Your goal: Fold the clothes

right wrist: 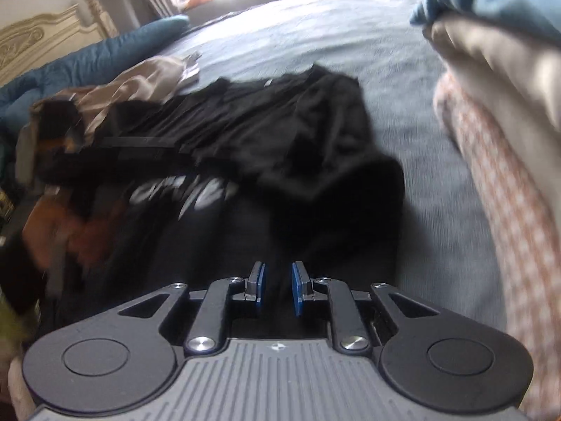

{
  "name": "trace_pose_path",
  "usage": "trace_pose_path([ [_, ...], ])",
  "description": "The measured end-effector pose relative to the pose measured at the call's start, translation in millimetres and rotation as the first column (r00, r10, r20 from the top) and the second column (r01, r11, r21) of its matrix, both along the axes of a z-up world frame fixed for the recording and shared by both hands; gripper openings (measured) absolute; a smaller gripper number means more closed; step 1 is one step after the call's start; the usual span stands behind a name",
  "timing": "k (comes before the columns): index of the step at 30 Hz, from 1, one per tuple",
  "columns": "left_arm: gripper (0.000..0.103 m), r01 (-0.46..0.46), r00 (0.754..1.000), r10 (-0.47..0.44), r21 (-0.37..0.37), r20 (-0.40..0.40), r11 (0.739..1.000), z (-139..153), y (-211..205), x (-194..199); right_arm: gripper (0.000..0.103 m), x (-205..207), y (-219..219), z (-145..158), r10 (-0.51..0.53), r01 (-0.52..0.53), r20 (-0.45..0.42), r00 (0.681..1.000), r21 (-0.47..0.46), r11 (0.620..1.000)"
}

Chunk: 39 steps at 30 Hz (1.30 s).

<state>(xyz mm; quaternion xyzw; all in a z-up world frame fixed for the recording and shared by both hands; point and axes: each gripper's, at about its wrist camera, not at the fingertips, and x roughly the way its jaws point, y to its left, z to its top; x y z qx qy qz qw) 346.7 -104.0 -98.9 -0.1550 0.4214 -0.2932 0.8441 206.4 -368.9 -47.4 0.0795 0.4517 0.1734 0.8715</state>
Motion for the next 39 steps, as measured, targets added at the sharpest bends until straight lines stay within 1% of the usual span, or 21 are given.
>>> trace_pose_path([
  [2, 0.043, -0.002, 1.0, 0.002, -0.002, -0.003, 1.0, 0, 0, 0, 0.018, -8, 4, 12, 0.005, -0.004, 0.063, 0.998, -0.015, 1.0],
  [4, 0.043, -0.006, 1.0, 0.006, -0.005, -0.005, 1.0, 0, 1, 0, 0.021, 1, 10, 25, -0.023, 0.029, 0.152, 0.988, -0.038, 0.999],
  [5, 0.043, -0.008, 1.0, 0.008, -0.007, -0.005, 1.0, -1, 1, 0, 0.03, 10, 12, 31, -0.043, 0.052, 0.198, 0.979, -0.04, 0.998],
  [7, 0.043, -0.016, 1.0, 0.016, -0.016, -0.006, 1.0, -2, 2, 0, 0.038, 43, 17, 35, -0.104, 0.113, 0.232, 0.967, -0.027, 0.993],
  [10, 0.043, -0.02, 1.0, 0.02, -0.022, -0.004, 1.0, -2, 3, -1, 0.04, 101, 28, 22, -0.153, 0.163, 0.191, 0.97, -0.034, 0.986],
  [12, 0.043, -0.02, 1.0, 0.02, -0.024, -0.003, 1.0, -3, 3, -1, 0.04, 124, 31, 4, -0.159, 0.167, 0.118, 0.98, -0.061, 0.984],
  [13, 0.043, -0.02, 1.0, 0.019, -0.026, -0.004, 0.999, -3, 4, -1, 0.037, 135, 33, -5, -0.162, 0.168, 0.08, 0.984, -0.075, 0.983],
  [14, 0.043, -0.019, 1.0, 0.019, -0.03, -0.007, 0.999, -3, 4, -1, 0.026, 132, 31, -10, -0.155, 0.16, 0.062, 0.986, -0.08, 0.984],
  [17, 0.043, -0.011, 1.0, 0.011, -0.039, -0.009, 0.999, -4, 6, 0, 0.016, 97, 22, -8, -0.117, 0.121, 0.058, 0.991, -0.073, 0.99],
  [19, 0.043, 0.0, 1.0, 0.0, -0.038, -0.004, 0.999, -4, 7, 0, 0.014, 63, 14, 1, -0.086, 0.09, 0.07, 0.994, -0.056, 0.994],
  [22, 0.043, -0.002, 1.0, 0.001, -0.046, -0.009, 0.999, -4, 8, 0, 0.014, 20, 18, 6, -0.019, 0.028, 0.085, 0.996, -0.107, 0.994],
  [25, 0.044, -0.006, 1.0, 0.006, -0.061, -0.016, 0.998, -2, 10, 0, 0.014, -10, 22, 10, 0.043, -0.034, 0.082, 0.996, -0.105, 0.994],
  [28, 0.049, -0.016, 1.0, 0.015, -0.082, -0.012, 0.997, 4, 17, -4, 0.015, -33, 24, 23, 0.069, -0.044, 0.174, 0.982, -0.146, 0.988],
  [29, 0.049, -0.01, 1.0, 0.01, -0.089, -0.004, 0.996, 7, 19, -5, 0.02, -38, 25, 26, 0.083, -0.041, 0.224, 0.971, -0.185, 0.982],
  [30, 0.05, -0.002, 1.0, 0.002, -0.094, 0.004, 0.996, 9, 20, -6, 0.024, -42, 26, 29, 0.101, -0.038, 0.275, 0.956, -0.226, 0.973],
  [31, 0.05, 0.008, 1.0, -0.007, -0.096, 0.01, 0.995, 11, 21, -7, 0.034, -46, 30, 29, 0.127, -0.029, 0.317, 0.94, -0.297, 0.955],
  [32, 0.05, 0.02, 1.0, -0.019, -0.099, 0.019, 0.995, 13, 21, -8, 0.038, -49, 37, 26, 0.166, -0.021, 0.351, 0.922, -0.383, 0.924],
  [35, 0.052, 0.064, 0.997, -0.059, -0.102, 0.056, 0.993, 19, 20, -9, 0.039, -57, 58, 10, 0.333, -0.053, 0.371, 0.867, -0.596, 0.801],
  [36, 0.052, 0.08, 0.995, -0.073, -0.101, 0.068, 0.992, 20, 18, -8, 0.039, -58, 65, 4, 0.382, -0.068, 0.362, 0.85, -0.644, 0.762],
  [37, 0.053, 0.097, 0.993, -0.09, -0.092, 0.075, 0.991, 21, 15, -7, 0.039, -59, 70, -2, 0.418, -0.082, 0.35, 0.838, -0.677, 0.732],
  [39, 0.053, 0.12, 0.99, -0.116, -0.047, 0.077, 0.992, 19, 5, -4, 0.039, -55, 77, -13, 0.457, -0.098, 0.327, 0.827, -0.717, 0.69],
])
